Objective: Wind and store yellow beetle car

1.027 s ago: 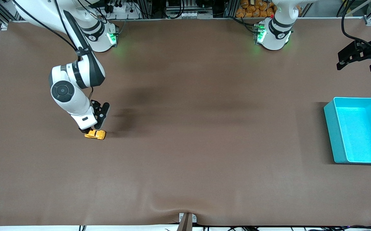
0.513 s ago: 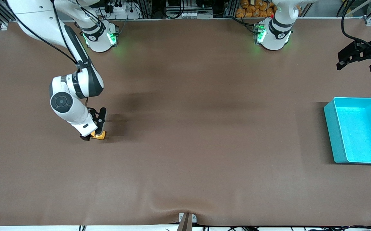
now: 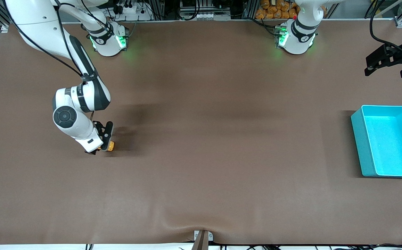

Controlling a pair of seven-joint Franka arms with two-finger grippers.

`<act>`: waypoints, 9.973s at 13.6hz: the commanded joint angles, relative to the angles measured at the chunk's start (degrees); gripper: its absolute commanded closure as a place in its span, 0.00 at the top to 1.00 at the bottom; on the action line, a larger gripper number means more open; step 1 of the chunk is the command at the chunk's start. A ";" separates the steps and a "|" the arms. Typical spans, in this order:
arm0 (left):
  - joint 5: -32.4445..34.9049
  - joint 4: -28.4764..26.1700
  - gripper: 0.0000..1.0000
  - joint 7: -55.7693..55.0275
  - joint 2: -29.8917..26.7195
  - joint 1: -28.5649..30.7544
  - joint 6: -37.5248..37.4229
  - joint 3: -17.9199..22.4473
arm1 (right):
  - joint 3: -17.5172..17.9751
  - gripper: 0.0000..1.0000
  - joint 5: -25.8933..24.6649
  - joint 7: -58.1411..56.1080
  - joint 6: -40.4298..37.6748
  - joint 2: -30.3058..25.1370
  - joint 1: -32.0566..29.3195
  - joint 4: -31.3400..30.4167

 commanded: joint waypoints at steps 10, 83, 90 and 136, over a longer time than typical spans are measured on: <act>0.57 0.09 1.00 0.41 0.06 0.11 0.14 -0.42 | 0.75 0.58 0.80 -0.83 0.95 3.96 -1.06 2.39; 9.26 0.36 1.00 -5.37 33.89 15.77 26.94 2.30 | 1.72 1.00 8.36 70.36 -53.36 -29.25 -9.23 27.53; 14.54 -0.34 1.00 -45.04 38.90 11.71 33.79 2.04 | 1.63 1.00 8.27 69.83 -55.74 -28.46 -8.80 28.76; 14.63 -19.69 0.00 -79.25 25.82 10.92 54.11 -1.65 | 1.72 1.00 8.97 70.18 -55.12 -28.20 -5.98 30.78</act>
